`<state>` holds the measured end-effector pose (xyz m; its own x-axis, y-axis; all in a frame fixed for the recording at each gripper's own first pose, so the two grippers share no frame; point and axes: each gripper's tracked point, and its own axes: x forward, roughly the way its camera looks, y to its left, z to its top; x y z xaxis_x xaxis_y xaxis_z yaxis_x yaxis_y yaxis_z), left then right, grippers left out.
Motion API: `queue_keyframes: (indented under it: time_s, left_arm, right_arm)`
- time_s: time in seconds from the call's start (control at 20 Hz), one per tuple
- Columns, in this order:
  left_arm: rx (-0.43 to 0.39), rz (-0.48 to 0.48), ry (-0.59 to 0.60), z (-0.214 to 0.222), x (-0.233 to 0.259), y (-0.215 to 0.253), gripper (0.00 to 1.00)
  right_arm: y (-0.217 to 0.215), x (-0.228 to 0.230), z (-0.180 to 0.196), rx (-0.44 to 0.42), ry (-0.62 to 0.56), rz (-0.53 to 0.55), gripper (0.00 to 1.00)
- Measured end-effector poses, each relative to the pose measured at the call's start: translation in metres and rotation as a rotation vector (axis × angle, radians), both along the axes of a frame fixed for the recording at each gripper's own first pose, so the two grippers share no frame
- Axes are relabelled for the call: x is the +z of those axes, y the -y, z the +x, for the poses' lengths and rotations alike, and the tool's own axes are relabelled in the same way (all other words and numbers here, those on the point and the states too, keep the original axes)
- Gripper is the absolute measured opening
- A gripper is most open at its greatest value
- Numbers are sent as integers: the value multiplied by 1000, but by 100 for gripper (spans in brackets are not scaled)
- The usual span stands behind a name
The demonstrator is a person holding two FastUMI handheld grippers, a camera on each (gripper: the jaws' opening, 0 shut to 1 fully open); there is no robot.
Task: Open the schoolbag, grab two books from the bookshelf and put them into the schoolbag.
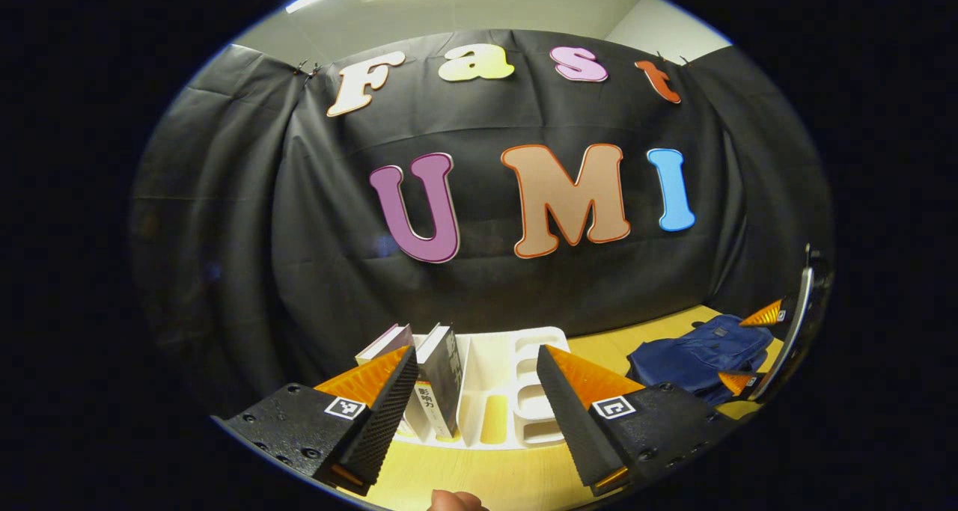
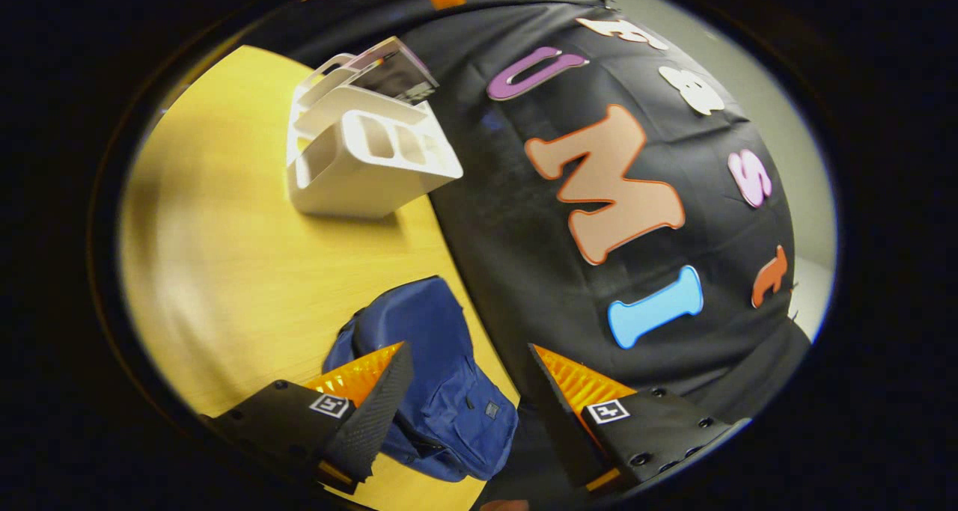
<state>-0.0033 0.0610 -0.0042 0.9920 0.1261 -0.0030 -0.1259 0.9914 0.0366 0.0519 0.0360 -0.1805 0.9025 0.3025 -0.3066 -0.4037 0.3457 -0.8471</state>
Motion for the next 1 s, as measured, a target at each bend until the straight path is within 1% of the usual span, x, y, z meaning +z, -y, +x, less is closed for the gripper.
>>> queue_keyframes:
  time_s: [0.2,0.35,0.45,0.55,0.6,0.65,0.7,0.75,0.8,0.85,0.9,0.95,1.0]
  left_arm:
    - [32,-13,-2,-2,0,-12,93]
    - [56,-13,-6,-5,-3,-20,94]
    - [71,-17,-14,-6,-5,-24,94]
    - [81,-20,-22,-7,-8,-28,94]
    - [85,-21,-29,-8,-9,-29,94]
    - [90,-23,-31,-9,-10,-31,94]
    - [98,-23,-33,-10,-9,-33,94]
    - [104,-24,-34,-10,-10,-35,94]
    - [109,-26,-35,-9,-10,-37,94]
    - [106,-29,-40,-10,-12,-36,94]
    - [103,-35,-47,-10,-13,-35,93]
    - [101,-41,-50,-10,-14,-35,94]
    - [101,-44,-52,-10,-14,-36,94]
  right_arm:
    - [-1,-41,11,35,-41,-102,89]
    - [7,-71,19,27,-90,-174,88]
    - [11,-85,26,27,-103,-202,88]
    - [13,-97,31,28,-116,-234,98]
    - [12,-103,37,28,-109,-247,98]
    - [9,-107,40,35,-105,-250,93]
    - [8,-111,45,36,-100,-259,98]
    - [5,-112,48,43,-98,-268,100]
    - [1,-116,50,53,-97,-272,98]
    - [-2,-117,53,59,-93,-278,98]
    - [-4,-119,56,68,-91,-282,88]
    - [-6,-120,57,71,-95,-279,86]
    - [-7,-122,60,68,-101,-270,100]
